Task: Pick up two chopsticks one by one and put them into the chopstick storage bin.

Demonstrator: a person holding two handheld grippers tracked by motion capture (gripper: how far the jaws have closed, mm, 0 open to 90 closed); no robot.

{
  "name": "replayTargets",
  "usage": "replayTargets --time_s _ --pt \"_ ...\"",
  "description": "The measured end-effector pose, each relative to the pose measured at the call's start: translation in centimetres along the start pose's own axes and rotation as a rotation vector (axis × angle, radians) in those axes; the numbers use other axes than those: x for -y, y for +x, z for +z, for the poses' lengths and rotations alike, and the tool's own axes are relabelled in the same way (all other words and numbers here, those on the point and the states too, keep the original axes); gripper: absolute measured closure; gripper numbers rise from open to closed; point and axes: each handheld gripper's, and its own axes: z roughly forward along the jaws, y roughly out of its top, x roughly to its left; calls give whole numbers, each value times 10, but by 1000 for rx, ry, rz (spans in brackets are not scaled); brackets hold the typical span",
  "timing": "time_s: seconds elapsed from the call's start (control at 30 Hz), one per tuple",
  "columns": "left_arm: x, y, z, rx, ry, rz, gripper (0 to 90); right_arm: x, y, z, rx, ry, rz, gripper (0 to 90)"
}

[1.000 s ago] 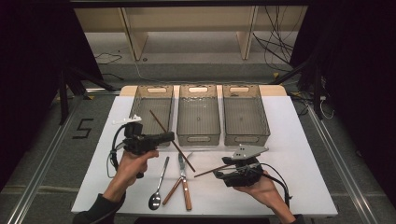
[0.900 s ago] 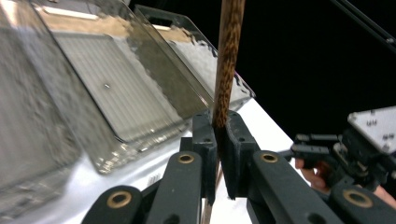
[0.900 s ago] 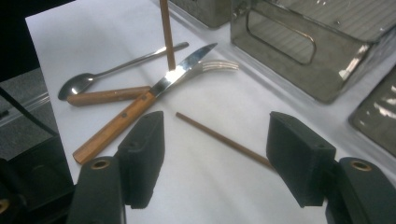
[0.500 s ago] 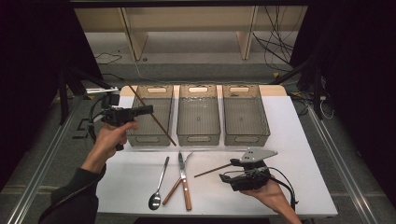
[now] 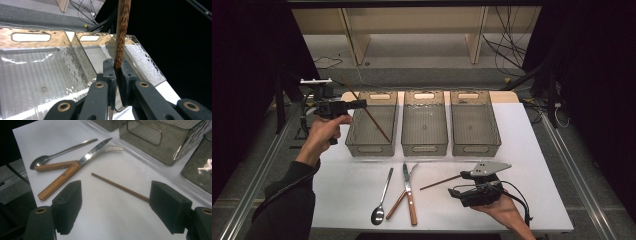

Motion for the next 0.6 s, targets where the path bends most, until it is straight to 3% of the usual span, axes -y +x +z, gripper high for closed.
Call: replayTargets --time_s 0.2,0.6 --pt "-6 11 6 -45 3 -17 846 1 0 0 -1 -1 0 270" --pt "2 28 33 -95 50 -47 846 0 0 -2 6 -32 -3 241"
